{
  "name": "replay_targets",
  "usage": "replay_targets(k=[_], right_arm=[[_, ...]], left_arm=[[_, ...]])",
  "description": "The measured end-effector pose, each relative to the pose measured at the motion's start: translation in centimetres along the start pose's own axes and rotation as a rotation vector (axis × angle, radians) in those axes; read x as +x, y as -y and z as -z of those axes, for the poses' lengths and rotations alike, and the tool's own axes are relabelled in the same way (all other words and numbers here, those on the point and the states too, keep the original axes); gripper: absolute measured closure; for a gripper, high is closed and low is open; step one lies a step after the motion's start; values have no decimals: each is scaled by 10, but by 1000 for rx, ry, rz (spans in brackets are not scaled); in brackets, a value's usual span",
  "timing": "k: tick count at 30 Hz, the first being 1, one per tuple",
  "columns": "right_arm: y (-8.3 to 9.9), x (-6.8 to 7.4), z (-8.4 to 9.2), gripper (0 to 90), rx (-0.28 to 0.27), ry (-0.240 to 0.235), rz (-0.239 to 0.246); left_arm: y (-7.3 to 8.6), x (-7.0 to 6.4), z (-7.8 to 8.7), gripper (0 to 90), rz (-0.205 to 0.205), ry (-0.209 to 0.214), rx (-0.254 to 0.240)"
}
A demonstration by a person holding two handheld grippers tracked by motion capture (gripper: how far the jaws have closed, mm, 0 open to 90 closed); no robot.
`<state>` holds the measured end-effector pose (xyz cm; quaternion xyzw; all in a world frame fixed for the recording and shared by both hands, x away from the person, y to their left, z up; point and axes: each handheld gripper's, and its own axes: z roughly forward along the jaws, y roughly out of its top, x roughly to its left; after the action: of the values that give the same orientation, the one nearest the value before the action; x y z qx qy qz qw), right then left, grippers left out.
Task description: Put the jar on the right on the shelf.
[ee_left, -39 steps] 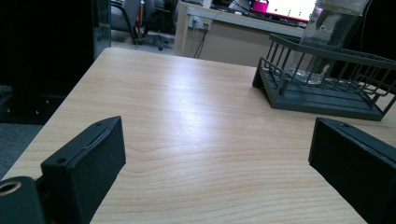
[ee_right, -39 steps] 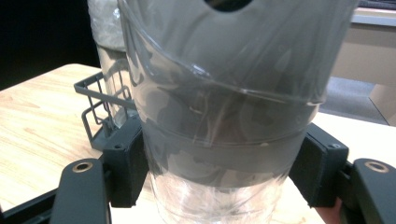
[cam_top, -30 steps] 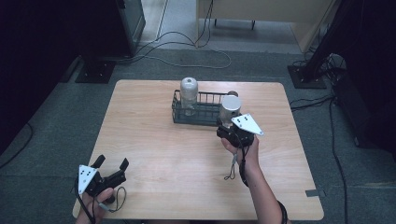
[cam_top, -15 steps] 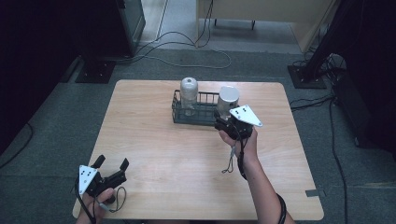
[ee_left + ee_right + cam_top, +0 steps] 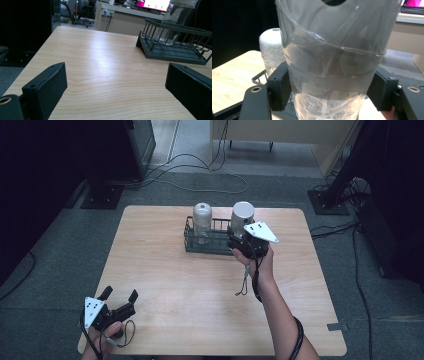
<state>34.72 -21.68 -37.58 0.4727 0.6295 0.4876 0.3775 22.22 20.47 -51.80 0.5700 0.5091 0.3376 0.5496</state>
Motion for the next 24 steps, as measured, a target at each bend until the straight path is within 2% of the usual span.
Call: replay_targets(k=[15,24], right_arm=[[-17,-3,-25,303,-3,29,1],[-18,-5,-42,303,3,49,-3]], left_arm=[[0,0,0,39,4,1,0],[0,1,0,39,11,5,1]])
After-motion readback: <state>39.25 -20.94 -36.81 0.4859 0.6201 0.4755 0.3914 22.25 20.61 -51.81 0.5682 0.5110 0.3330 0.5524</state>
